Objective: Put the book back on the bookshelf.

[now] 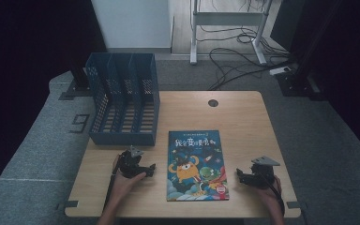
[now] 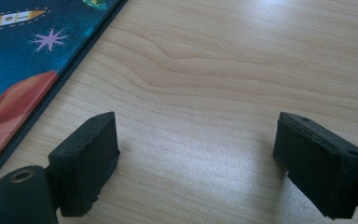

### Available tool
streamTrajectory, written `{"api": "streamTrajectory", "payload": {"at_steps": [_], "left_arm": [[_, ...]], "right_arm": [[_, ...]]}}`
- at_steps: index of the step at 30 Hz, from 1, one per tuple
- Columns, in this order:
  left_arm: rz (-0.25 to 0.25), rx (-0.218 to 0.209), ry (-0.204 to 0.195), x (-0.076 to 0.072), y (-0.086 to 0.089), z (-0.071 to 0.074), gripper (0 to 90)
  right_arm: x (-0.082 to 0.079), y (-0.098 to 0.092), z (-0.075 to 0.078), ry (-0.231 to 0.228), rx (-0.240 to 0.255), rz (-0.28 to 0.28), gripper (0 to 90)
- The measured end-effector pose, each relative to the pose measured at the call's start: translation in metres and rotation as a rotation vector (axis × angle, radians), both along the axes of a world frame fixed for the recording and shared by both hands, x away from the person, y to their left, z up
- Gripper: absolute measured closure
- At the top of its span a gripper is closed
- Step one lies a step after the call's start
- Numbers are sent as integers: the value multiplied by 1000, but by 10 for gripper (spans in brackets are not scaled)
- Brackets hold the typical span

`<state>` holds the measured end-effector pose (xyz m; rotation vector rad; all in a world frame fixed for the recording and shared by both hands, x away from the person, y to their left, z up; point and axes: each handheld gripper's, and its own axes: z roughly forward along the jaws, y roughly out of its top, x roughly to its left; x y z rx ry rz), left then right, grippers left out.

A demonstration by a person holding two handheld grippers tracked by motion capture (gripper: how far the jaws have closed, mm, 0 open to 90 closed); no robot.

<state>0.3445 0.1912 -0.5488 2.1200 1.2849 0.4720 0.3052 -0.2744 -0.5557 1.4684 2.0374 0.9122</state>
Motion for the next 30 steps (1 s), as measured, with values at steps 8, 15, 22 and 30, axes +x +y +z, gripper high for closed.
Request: {"api": "streamTrajectory", "payload": {"at_steps": [8, 15, 22, 30], "left_arm": [[-4, 2, 0, -5, 1, 0, 0], [2, 1, -5, -11, -1, 2, 56], [9, -5, -39, -15, 3, 9, 101], [20, -75, -57, -20, 8, 23, 100]], "right_arm": [[2, 1, 0, -1, 0, -6, 136], [6, 7, 1, 10, 2, -36, 146], [8, 9, 1, 2, 24, -46, 175], [6, 6, 7, -12, 69, -72, 179]]}}
